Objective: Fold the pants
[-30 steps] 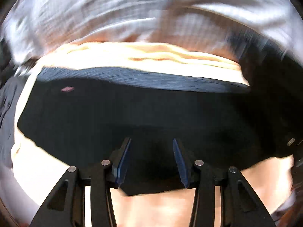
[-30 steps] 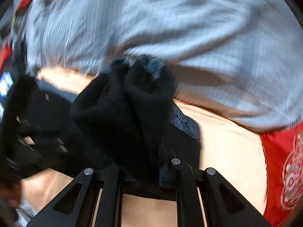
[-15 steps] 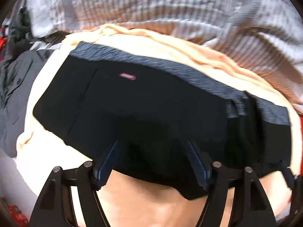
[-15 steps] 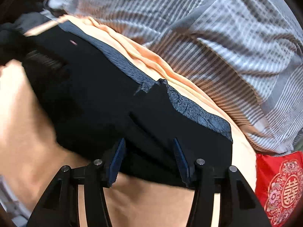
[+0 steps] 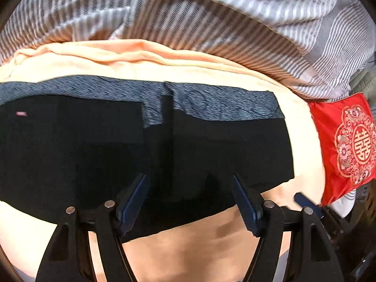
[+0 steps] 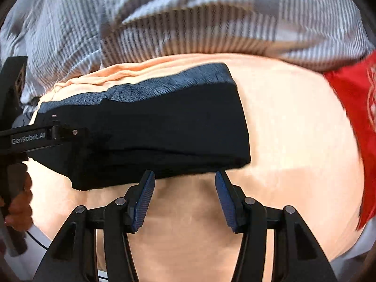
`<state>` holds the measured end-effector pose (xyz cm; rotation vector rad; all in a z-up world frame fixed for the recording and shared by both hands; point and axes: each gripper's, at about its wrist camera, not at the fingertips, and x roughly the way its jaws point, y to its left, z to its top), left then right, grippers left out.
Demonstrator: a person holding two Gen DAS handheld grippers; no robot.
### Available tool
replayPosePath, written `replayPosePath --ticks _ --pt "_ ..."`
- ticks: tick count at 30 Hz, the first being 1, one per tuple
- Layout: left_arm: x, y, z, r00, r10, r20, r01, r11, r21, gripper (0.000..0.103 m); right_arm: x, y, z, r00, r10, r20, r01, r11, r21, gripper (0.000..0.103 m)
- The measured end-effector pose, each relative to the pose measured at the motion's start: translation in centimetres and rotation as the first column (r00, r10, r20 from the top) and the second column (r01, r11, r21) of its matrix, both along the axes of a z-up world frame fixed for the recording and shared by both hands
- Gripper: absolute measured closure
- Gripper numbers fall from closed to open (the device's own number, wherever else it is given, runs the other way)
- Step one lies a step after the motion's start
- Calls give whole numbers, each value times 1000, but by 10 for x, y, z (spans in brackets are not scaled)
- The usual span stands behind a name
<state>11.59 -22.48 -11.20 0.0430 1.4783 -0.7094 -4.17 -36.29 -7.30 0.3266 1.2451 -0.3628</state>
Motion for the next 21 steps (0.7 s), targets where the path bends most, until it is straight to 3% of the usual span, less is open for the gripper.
replayPosePath --ticks 1,2,7,13,18,21 --pt "-1 -3 -3 1000 -12 -13 12 1000 5 63 -2 0 -2 1000 -4 -2 4 1000 14 55" --pt "-4 -8 -7 999 -36 -20 37 998 54 87 -5 -1 -3 1000 -8 -5 9 1000 30 61" --pt "-22 -3 -30 998 -57 -28 61 986 157 90 -13 -6 -9 999 -29 -28 31 997 75 70" --pt "-28 4 -30 998 -64 12 62 986 158 89 -22 -20 -10 998 -63 -23 65 991 113 70" --pt "-28 14 2 989 -65 135 36 978 204 89 -14 -51 3 992 -124 36 118 985 126 70" --pt "-11 6 26 985 -26 169 1 989 147 89 0 -71 5 987 -148 59 139 982 131 70"
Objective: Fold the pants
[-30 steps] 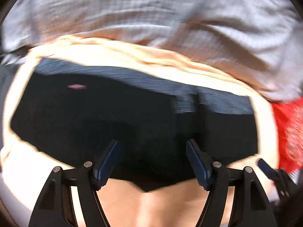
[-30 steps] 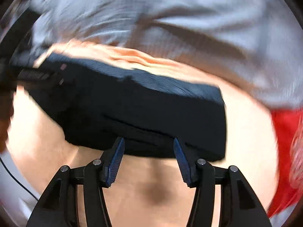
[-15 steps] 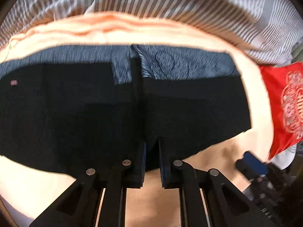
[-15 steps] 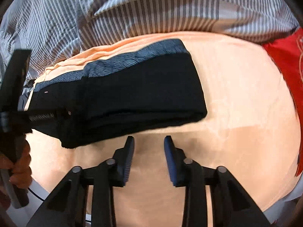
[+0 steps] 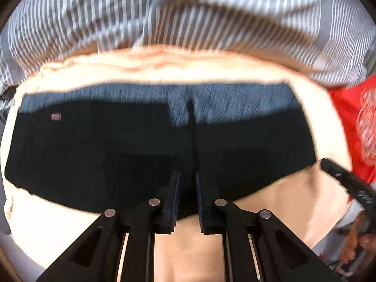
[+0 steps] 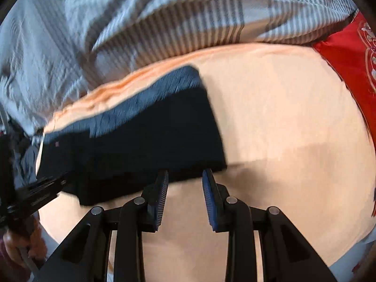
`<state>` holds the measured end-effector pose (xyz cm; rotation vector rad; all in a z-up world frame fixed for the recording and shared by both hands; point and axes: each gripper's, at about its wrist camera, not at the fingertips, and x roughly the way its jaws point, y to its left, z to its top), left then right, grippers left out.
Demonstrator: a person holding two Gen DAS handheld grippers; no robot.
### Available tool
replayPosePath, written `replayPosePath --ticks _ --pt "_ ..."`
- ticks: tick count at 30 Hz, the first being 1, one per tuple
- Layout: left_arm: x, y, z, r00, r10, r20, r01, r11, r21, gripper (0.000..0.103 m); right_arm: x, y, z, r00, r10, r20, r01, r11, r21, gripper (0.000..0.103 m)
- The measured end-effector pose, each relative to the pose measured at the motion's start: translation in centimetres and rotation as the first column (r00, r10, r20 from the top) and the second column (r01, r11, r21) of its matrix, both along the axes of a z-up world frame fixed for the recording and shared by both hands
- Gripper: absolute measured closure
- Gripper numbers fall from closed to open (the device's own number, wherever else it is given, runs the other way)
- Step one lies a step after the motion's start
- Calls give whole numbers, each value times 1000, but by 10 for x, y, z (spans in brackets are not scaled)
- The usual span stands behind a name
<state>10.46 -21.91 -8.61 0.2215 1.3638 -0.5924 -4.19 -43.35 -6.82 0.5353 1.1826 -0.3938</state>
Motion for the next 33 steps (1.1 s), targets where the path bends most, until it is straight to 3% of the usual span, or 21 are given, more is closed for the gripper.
replayPosePath --ticks 3,6,9,11,16,21,27,33 --pt "14 -28 4 999 -18 37 18 1000 -1 89 23 -18 -1 1000 -19 22 20 1000 -11 70" --pt "21 -60 -20 999 -32 37 31 999 34 89 44 -31 -10 998 -47 36 46 998 32 70" --pt "18 -58 -54 1000 -10 6 10 993 119 89 56 -27 -33 999 -39 -5 39 995 94 70" --pt "14 -46 -65 1000 21 11 -22 996 90 89 56 -17 -48 999 -11 -36 14 996 86 70" --pt "0 -47 -61 995 -53 79 41 989 142 89 54 -10 -51 999 37 -24 -36 998 43 70" --pt "3 -39 -49 998 54 23 -57 991 119 89 57 -11 -44 995 80 -54 -76 995 59 70" --pt "-13 -13 -18 996 68 53 -72 995 76 88 49 -3 -29 988 139 -71 -138 990 23 70" --pt "-22 14 -1 986 159 46 -161 985 64 88 40 6 -18 985 152 -80 -147 987 66 69"
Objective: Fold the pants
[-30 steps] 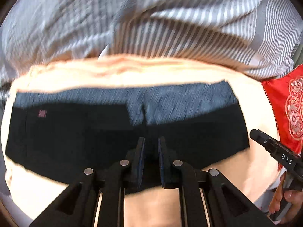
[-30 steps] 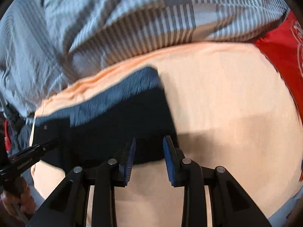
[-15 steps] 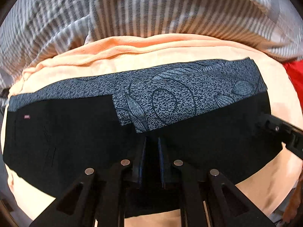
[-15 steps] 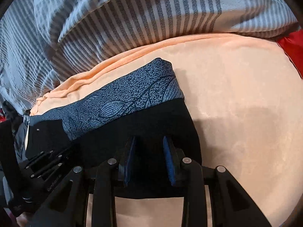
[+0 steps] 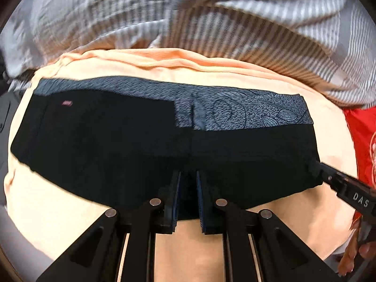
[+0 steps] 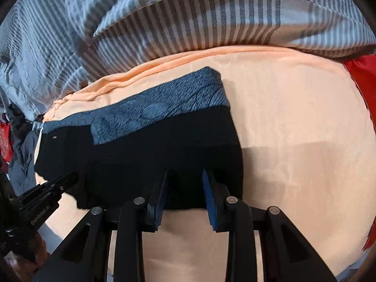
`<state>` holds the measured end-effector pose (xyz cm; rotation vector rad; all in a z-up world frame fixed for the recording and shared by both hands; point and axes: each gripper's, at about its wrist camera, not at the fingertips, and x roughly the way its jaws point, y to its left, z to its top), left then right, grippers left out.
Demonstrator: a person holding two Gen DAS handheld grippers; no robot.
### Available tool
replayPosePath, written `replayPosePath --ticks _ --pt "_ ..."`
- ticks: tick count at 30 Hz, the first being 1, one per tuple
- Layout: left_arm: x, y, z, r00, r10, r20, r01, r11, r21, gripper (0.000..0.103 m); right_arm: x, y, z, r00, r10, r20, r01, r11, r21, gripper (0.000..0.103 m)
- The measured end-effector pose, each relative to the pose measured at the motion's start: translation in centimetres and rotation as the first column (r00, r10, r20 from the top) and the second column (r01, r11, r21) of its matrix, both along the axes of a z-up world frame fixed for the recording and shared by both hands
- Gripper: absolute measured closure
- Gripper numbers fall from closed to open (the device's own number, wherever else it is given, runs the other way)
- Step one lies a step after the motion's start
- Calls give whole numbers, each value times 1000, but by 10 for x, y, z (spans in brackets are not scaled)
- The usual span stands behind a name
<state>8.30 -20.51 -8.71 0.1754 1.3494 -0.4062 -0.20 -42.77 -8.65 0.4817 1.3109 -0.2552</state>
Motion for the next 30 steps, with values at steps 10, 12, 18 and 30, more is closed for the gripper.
replayPosePath --ticks 10,12,18,30 --pt "-1 -35 -6 1000 20 2 -20 999 -29 88 35 -62 6 992 -112 64 113 994 -9 69" --pt "3 -49 -17 1000 12 8 -12 1000 -13 88 51 -76 0 991 -120 66 122 992 -21 73" --pt "6 -60 -49 1000 20 -20 -19 999 35 88 89 -74 -32 1000 9 2 -9 998 -55 82" --pt "10 -71 -52 1000 -22 -14 23 997 79 88 99 -84 -56 999 27 -44 -29 999 -44 77"
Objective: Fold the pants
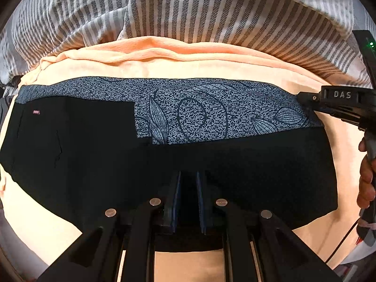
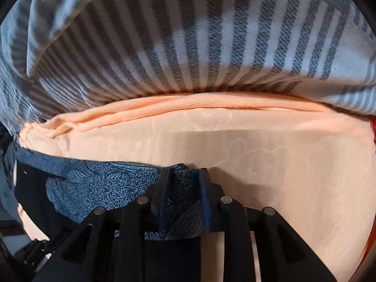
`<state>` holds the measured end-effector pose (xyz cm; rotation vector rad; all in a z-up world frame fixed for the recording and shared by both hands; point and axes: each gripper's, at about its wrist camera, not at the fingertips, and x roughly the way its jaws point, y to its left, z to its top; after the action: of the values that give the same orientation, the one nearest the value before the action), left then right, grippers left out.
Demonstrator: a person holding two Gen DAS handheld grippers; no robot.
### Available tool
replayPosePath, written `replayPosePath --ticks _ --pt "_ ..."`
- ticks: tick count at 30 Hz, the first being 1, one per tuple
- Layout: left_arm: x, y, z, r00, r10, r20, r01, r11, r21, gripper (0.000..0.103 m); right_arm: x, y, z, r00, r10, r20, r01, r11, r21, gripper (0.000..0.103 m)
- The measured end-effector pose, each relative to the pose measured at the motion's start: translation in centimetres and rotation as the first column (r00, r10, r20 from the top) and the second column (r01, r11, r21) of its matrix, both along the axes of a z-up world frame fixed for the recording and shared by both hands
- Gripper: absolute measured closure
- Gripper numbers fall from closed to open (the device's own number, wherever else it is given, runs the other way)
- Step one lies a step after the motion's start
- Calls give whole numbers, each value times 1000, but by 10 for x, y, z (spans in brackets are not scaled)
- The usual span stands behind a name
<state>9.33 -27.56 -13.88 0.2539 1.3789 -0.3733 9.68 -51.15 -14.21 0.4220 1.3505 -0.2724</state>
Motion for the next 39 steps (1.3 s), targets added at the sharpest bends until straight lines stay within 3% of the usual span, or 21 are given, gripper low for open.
replayPosePath --ticks 2,5,14,28,34,39 --pt "-1 -1 0 1000 -7 3 7 1000 -1 88 -8 -4 5 1000 -19 15 19 1000 13 70" --pt "-2 -2 -1 1000 -4 0 4 1000 -9 88 -19 -6 19 998 -47 29 46 999 15 70" --pt "4 0 1 1000 1 -12 -1 1000 -8 88 -72 44 62 998 34 55 -32 999 -42 58" --pt "-4 34 38 996 80 -31 -82 994 -68 88 -98 93 62 998 69 -3 -69 998 -13 56" --pt "-14 52 45 998 63 -17 -64 995 -71 88 -102 112 67 998 58 -1 -58 998 -4 51" --pt "-15 75 48 995 94 -24 -97 983 -155 88 -107 131 63 999 49 -19 -49 999 11 49"
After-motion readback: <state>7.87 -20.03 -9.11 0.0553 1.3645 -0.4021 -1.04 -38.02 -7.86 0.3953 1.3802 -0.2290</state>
